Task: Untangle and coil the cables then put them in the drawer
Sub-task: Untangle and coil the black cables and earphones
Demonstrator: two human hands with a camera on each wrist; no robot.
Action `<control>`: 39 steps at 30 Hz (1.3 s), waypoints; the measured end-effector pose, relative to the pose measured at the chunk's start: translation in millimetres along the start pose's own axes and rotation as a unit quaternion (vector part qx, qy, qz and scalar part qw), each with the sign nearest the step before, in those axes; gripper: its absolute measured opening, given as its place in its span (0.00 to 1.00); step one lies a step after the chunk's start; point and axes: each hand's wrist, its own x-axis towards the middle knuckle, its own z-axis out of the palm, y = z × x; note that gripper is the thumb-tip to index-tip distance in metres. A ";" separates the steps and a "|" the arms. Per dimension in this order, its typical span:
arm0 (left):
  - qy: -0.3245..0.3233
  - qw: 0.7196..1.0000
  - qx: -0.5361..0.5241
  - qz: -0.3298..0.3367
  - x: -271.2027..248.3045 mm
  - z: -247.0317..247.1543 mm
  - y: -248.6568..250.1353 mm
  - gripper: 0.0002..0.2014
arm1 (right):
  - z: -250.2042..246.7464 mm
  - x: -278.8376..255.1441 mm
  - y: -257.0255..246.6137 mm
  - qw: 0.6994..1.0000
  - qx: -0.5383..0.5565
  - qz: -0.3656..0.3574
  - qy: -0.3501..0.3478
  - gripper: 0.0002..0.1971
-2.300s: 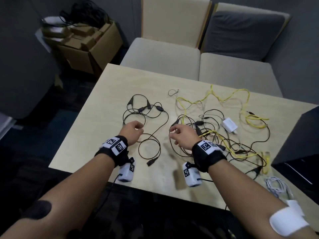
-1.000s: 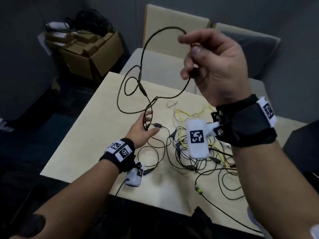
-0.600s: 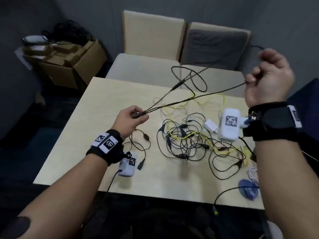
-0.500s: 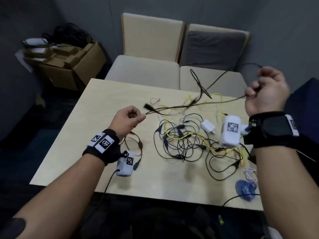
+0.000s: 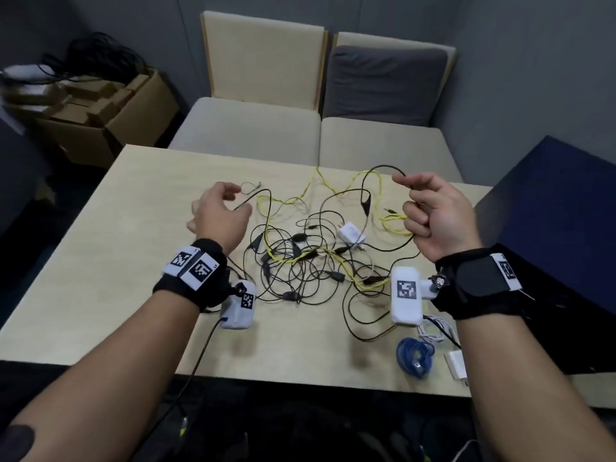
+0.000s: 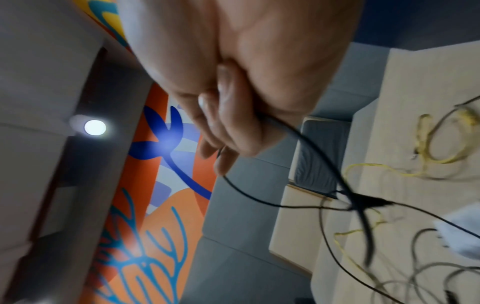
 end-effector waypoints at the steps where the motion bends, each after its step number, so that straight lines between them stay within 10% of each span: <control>1: -0.033 0.998 0.034 0.029 -4.7 3.6 7.6 0.17 | 1.2 -3.0 -5.4 1.000 0.004 0.001 -0.029 0.15; 7: -0.239 0.948 -0.031 0.206 -27.6 34.5 67.6 0.38 | 27.3 -23.0 -35.8 0.982 -0.001 -0.038 -0.187 0.18; 13: -0.359 0.918 -0.034 0.166 -32.0 43.8 79.8 0.07 | 38.1 -43.0 -54.9 0.954 -0.019 -0.081 -0.289 0.18; 18: -0.376 0.897 -0.218 0.083 -27.1 24.2 85.8 0.12 | 32.0 -46.9 -18.1 0.936 -0.031 -0.026 -0.348 0.11; 23: -0.414 0.865 -0.260 0.113 -26.4 -8.0 94.6 0.17 | 39.4 -47.7 22.1 0.973 -0.079 0.106 -0.192 0.32; 28: -0.497 0.819 -0.215 0.188 -34.3 -12.9 82.8 0.18 | 68.5 -40.5 34.5 0.987 -0.096 0.039 -0.121 0.30; 31: -0.503 0.827 -0.199 0.154 -41.6 -10.1 71.8 0.17 | 87.5 -35.6 36.7 0.992 -0.095 -0.017 -0.079 0.09; 35: -0.543 0.816 -0.149 0.130 -38.0 -12.4 43.8 0.16 | 94.3 -29.2 24.2 0.995 -0.047 -0.065 -0.057 0.09; 39: -0.341 0.908 -0.175 0.168 -22.1 -26.6 41.3 0.13 | 87.7 -29.3 10.5 0.980 -0.144 -0.060 -0.123 0.08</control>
